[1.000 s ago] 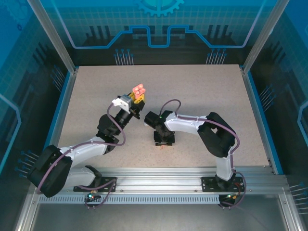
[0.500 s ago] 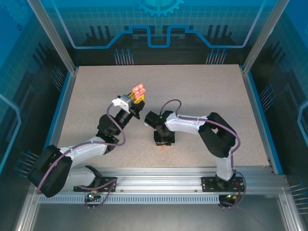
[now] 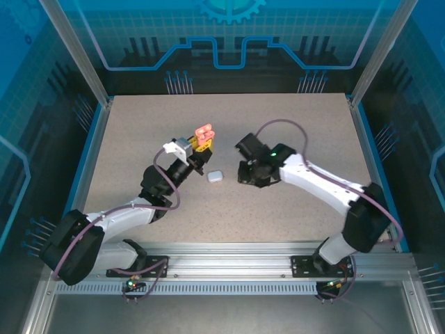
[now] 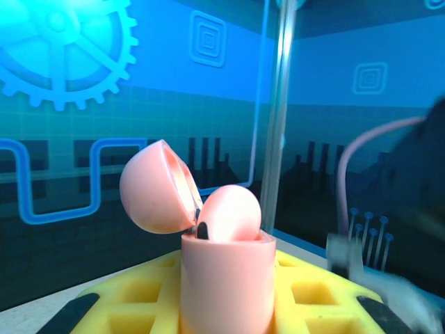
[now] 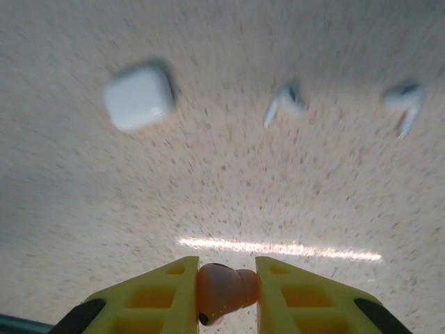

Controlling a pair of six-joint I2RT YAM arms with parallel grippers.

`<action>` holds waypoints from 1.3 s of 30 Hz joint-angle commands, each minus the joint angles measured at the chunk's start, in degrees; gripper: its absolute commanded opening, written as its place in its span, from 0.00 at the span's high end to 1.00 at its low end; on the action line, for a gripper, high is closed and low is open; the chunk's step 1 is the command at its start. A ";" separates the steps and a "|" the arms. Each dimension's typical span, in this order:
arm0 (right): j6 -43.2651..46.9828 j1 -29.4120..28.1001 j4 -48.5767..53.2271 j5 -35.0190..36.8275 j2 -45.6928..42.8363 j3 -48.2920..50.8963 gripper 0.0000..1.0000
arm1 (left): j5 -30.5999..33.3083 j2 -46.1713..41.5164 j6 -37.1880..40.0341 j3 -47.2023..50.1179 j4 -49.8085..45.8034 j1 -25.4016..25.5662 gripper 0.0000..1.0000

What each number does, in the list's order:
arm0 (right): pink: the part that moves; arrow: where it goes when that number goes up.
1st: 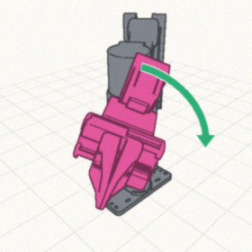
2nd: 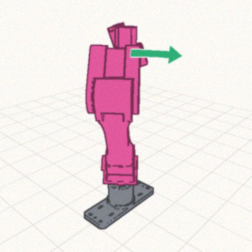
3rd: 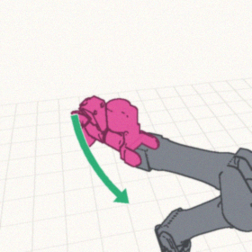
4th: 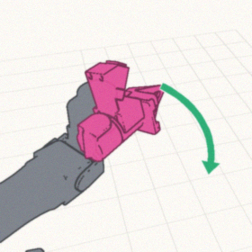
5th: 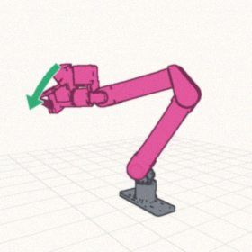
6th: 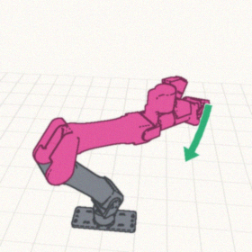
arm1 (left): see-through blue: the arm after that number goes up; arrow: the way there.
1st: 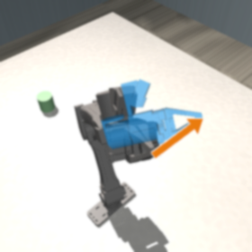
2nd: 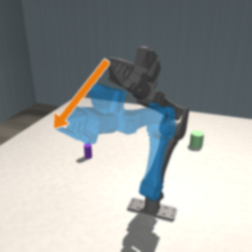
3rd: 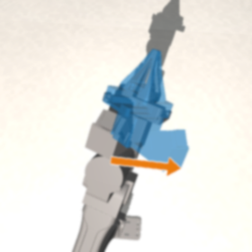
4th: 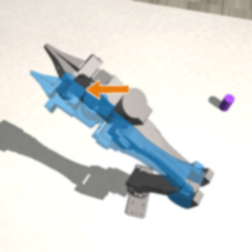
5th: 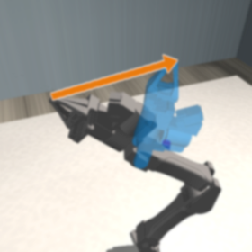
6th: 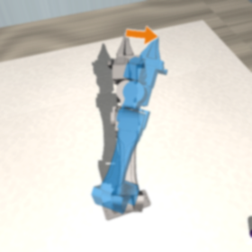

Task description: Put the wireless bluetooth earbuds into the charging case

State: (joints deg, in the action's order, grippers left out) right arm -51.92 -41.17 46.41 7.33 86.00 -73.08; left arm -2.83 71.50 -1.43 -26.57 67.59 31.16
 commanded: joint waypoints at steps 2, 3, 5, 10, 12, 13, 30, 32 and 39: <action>7.99 4.73 -2.04 -0.37 -6.46 -4.34 0.76 | -8.93 0.43 -0.69 -3.58 1.23 -0.44 1.00; 9.39 6.02 -2.65 -1.02 -7.61 -5.83 0.76 | -9.94 0.77 -0.65 -4.04 1.29 -0.44 1.00; 11.44 8.18 -3.60 -2.93 -8.94 -8.78 0.76 | -12.08 1.39 -0.71 -4.49 2.27 -0.46 1.00; 15.19 11.79 -6.41 -8.79 -9.33 -17.23 0.75 | -15.66 4.23 -1.64 -6.70 4.81 -0.42 1.00; 15.71 12.07 -8.41 -10.69 -9.53 -19.01 0.75 | -16.94 5.35 -1.85 -7.39 5.63 -0.40 1.00; 15.80 12.08 -9.60 -11.90 -9.53 -19.71 0.74 | -17.58 5.97 -1.95 -7.81 6.20 -0.40 1.00; 15.45 8.35 -20.36 -20.38 -7.86 -16.32 0.74 | -15.11 12.00 -1.19 -11.55 12.39 0.04 1.00; 15.21 7.92 -20.73 -20.52 -7.19 -15.95 0.74 | -14.75 11.75 -1.25 -11.16 12.42 -0.02 1.00; 15.44 7.24 -20.43 -19.94 -5.58 -14.59 0.75 | -13.92 11.02 -1.05 -10.37 12.39 0.04 1.00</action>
State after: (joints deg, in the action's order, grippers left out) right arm -37.19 -33.15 27.38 -12.16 79.94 -88.66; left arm -17.76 83.26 -2.70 -36.49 76.66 31.18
